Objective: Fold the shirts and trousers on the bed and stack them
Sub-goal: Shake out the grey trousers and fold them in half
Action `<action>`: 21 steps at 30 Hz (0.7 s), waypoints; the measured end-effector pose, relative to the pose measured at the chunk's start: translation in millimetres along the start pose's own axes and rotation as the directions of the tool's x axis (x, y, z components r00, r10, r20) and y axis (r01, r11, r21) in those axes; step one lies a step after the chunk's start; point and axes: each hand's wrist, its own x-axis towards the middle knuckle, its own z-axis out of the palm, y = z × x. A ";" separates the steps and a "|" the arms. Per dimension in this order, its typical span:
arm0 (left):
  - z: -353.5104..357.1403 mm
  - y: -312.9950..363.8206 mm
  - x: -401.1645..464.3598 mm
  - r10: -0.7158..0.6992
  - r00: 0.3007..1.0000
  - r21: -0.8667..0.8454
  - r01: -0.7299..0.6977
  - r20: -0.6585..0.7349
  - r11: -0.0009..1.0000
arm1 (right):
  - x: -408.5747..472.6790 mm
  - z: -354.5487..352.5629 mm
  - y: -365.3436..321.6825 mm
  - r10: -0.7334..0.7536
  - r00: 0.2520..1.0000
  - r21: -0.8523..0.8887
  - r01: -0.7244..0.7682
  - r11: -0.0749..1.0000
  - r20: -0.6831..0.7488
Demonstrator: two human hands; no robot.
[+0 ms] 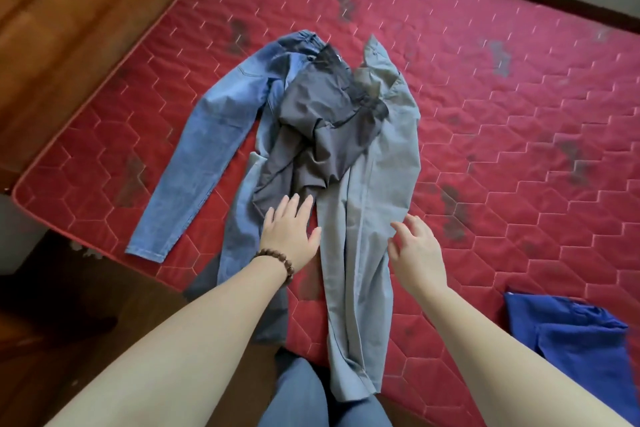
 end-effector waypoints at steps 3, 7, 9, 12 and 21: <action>40.6 -0.2 43.4 0.004 0.999 -0.008 -0.004 0.035 1.000 | 48.6 40.3 5.1 0.005 0.999 -0.001 -0.005 1.000 0.036; 96.7 -8.3 112.0 0.011 0.999 -0.056 -0.013 -0.038 0.998 | 118.9 106.3 18.3 -0.024 0.995 -0.049 0.029 0.998 0.101; 125.2 -12.9 142.1 0.063 0.996 -0.091 -0.068 -0.059 0.994 | 149.8 138.7 26.1 -0.014 0.992 -0.078 0.024 0.997 0.122; 168.1 -10.8 173.8 0.157 0.988 -0.137 -0.155 0.001 0.978 | 180.2 181.3 35.3 0.003 0.985 -0.136 0.021 0.990 0.171; 234.6 -1.2 202.1 0.173 0.985 0.046 -0.172 -0.014 0.984 | 197.8 223.4 71.1 -0.041 0.996 -0.187 0.054 0.981 0.075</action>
